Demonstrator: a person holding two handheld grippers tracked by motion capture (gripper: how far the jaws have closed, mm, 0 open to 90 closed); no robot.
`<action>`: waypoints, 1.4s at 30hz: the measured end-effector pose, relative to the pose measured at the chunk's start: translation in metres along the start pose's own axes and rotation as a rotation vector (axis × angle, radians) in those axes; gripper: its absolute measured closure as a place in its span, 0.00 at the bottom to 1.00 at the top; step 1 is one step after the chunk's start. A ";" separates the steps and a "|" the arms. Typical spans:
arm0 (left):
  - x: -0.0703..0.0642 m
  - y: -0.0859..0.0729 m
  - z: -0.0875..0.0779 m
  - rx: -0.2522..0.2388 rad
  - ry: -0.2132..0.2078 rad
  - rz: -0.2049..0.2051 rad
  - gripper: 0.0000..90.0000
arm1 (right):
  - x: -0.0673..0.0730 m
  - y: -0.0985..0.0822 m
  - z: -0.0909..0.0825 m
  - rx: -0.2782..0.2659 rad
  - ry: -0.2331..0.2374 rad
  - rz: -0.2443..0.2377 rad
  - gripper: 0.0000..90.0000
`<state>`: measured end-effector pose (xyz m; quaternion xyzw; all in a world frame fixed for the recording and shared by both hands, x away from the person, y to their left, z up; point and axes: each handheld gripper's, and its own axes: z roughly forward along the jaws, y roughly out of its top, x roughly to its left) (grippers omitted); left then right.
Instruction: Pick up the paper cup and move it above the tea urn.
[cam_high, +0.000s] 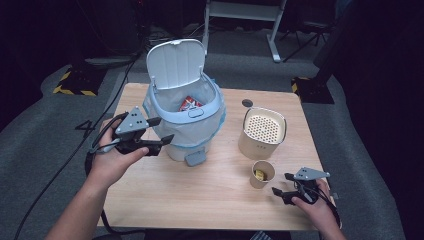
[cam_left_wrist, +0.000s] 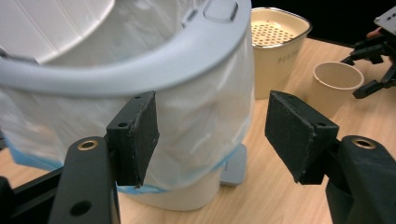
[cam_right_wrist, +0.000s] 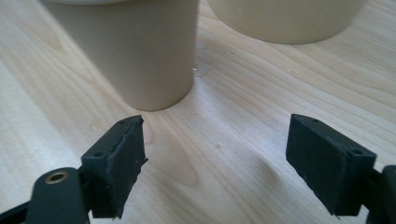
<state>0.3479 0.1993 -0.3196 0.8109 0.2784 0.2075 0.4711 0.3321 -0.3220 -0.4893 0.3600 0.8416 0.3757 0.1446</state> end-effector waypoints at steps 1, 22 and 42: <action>0.000 -0.004 0.001 -0.002 0.003 -0.002 0.39 | 0.001 -0.001 0.000 0.003 0.005 -0.007 0.22; 0.004 -0.100 0.040 0.102 -0.015 -0.100 0.39 | 0.013 0.007 0.005 -0.008 0.074 -0.070 0.21; 0.009 -0.156 0.080 0.300 -0.001 -0.150 0.38 | 0.019 0.013 0.015 -0.112 0.083 -0.009 0.22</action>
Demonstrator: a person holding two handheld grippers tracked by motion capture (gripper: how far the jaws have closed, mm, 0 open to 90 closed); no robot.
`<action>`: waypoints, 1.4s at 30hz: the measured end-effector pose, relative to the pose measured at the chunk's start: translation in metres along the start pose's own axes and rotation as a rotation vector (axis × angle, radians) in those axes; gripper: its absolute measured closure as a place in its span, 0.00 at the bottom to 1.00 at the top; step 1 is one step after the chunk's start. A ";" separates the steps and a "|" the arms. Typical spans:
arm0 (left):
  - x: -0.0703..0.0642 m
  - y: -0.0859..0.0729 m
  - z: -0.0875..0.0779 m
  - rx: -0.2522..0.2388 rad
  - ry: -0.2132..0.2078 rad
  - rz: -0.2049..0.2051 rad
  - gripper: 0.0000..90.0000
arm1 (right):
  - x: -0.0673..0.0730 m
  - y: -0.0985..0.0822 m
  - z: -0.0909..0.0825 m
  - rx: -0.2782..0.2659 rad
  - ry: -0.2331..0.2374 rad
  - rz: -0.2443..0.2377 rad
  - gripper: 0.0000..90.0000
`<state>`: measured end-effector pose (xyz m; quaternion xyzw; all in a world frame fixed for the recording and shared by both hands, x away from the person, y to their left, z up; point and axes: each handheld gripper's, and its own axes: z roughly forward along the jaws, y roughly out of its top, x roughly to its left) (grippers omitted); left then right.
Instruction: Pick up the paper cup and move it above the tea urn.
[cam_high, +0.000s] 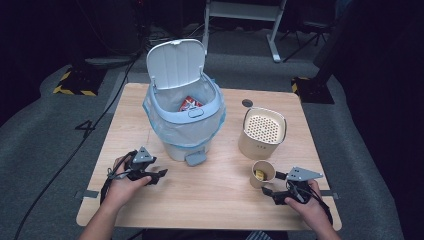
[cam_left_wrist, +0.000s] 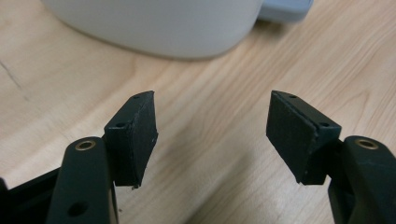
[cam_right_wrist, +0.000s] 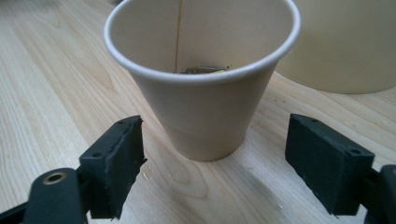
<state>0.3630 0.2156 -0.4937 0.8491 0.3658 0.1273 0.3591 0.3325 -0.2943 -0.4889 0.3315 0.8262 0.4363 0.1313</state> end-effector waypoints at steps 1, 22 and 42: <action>0.000 -0.001 0.002 0.020 0.012 0.007 0.38 | 0.000 0.000 0.001 0.000 0.000 0.001 0.22; 0.001 -0.004 0.010 0.005 0.033 0.009 0.27 | 0.006 0.012 0.019 -0.045 -0.007 -0.023 0.30; 0.000 -0.004 0.010 0.004 0.034 0.008 0.27 | 0.003 0.025 -0.010 -0.163 0.068 -0.019 0.32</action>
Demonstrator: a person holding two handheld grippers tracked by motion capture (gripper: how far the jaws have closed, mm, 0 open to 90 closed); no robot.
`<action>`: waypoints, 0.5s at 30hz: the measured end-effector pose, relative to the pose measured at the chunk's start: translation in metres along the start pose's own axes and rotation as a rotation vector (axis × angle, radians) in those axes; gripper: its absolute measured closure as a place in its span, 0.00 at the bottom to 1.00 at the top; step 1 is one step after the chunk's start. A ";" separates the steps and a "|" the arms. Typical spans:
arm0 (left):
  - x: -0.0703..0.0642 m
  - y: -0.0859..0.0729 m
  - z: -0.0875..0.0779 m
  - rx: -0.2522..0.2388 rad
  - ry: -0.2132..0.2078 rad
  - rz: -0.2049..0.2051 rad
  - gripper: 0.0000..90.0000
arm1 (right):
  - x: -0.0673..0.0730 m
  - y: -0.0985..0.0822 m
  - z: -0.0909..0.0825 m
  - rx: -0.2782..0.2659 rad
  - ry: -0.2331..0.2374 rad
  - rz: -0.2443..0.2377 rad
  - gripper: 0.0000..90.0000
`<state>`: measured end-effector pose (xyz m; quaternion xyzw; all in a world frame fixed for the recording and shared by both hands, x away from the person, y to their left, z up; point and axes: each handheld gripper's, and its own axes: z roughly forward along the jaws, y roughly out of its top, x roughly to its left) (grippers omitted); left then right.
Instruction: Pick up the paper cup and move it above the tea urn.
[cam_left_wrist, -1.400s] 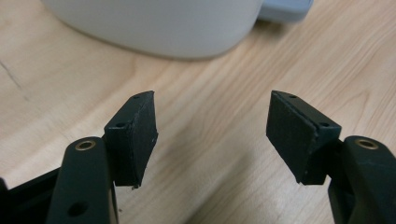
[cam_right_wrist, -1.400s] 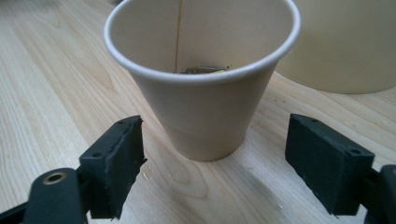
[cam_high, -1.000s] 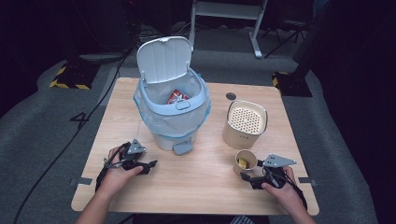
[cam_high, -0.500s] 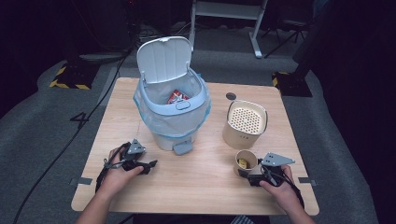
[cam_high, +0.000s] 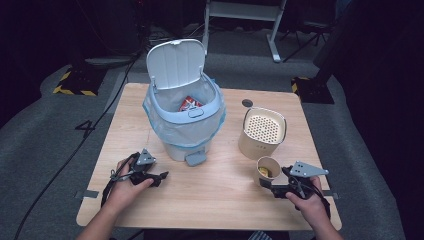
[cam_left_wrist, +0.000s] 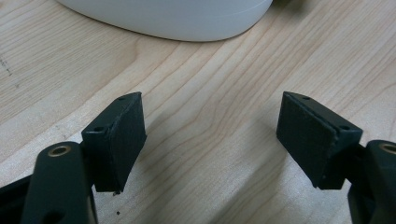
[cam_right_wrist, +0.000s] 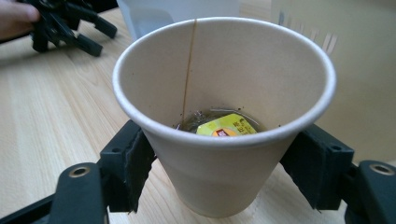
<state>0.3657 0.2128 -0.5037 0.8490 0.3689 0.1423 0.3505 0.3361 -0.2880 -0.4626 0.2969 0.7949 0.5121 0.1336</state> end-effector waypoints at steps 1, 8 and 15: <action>0.000 0.000 0.000 -0.001 -0.004 -0.004 0.27 | 0.000 0.001 -0.001 -0.006 0.003 0.003 0.32; 0.000 0.000 0.000 -0.001 -0.002 -0.004 0.27 | -0.003 0.011 -0.006 -0.059 0.034 0.017 0.34; 0.000 0.000 0.000 0.000 -0.004 -0.005 0.27 | -0.005 0.022 -0.015 -0.088 0.049 0.015 0.34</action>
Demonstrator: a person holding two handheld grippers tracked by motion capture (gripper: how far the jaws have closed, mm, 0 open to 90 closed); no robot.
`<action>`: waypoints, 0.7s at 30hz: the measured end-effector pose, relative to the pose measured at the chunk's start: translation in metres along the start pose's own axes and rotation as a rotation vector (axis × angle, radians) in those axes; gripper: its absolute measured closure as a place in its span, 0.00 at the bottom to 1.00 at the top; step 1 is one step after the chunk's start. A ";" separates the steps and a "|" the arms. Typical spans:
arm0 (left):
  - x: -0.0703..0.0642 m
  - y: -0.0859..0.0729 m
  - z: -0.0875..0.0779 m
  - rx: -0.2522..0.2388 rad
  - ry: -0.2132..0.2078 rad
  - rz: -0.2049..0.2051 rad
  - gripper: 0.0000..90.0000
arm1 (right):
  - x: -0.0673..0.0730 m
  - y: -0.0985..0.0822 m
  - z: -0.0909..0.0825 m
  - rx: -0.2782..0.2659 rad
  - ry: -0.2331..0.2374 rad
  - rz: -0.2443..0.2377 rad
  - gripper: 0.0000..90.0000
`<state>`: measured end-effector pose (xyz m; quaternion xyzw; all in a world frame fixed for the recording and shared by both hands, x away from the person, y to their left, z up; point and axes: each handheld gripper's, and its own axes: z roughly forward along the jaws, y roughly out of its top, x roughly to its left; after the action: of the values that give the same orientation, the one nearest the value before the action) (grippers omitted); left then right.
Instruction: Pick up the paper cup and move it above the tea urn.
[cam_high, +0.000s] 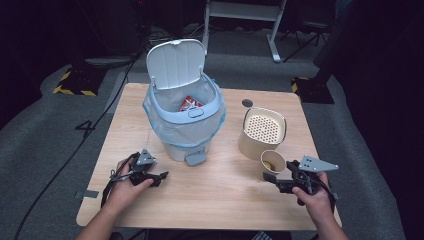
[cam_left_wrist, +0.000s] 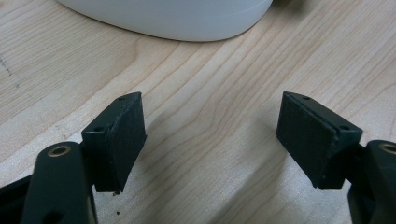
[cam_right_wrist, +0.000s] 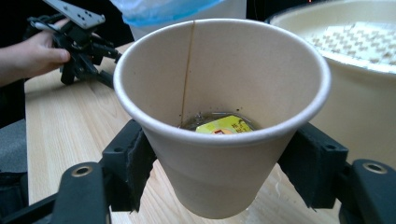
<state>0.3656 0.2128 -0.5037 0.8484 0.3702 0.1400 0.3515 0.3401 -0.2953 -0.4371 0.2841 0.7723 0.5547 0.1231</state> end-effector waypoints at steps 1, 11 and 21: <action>0.000 0.000 0.000 0.000 0.000 0.000 0.27 | 0.000 0.002 -0.001 -0.004 0.001 -0.001 0.34; 0.004 0.000 0.000 0.001 -0.014 0.013 0.27 | -0.004 0.026 -0.012 -0.009 0.010 -0.039 0.35; 0.004 0.000 0.000 0.000 -0.010 0.011 0.27 | -0.009 0.054 -0.021 0.014 -0.002 -0.083 0.36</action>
<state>0.3679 0.2157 -0.5038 0.8511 0.3638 0.1376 0.3525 0.3534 -0.3048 -0.3809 0.2533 0.7872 0.5434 0.1448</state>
